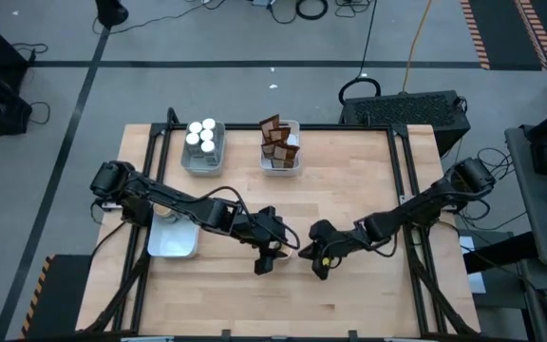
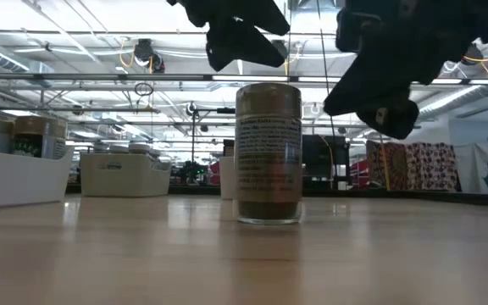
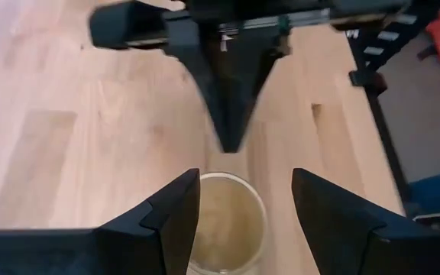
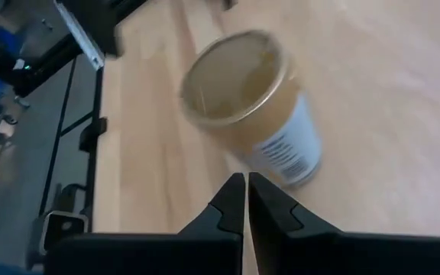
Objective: Sort spices by type
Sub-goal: Put the gold seasoning bottle into the bottom white bin
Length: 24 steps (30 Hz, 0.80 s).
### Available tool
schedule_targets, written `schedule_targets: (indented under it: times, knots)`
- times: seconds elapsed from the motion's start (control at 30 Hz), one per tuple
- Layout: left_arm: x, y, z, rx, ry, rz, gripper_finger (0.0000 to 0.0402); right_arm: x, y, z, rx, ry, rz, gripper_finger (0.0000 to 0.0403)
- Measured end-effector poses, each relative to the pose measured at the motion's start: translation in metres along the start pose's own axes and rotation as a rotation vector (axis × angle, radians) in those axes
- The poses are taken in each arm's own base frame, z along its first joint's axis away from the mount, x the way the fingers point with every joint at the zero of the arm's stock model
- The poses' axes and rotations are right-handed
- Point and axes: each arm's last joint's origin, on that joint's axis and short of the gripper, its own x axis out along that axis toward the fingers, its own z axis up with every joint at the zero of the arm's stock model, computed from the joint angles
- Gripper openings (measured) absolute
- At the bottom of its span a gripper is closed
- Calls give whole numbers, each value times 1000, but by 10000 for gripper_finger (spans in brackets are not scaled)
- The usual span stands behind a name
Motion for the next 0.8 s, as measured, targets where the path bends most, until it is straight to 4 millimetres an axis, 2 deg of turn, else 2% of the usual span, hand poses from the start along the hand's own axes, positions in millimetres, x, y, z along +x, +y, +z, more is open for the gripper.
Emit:
schedule_targets:
  times: [0.37,0.6,0.8]
  knots:
    - [4,1,-2,242,15,4,212,-7,17,-23,-14,71,34,0]
    - [9,3,-1,245,-12,26,214,-8,18,-28,-29,91,28,0]
    - [16,4,-3,248,-9,29,260,-8,17,-29,-41,100,18,0]
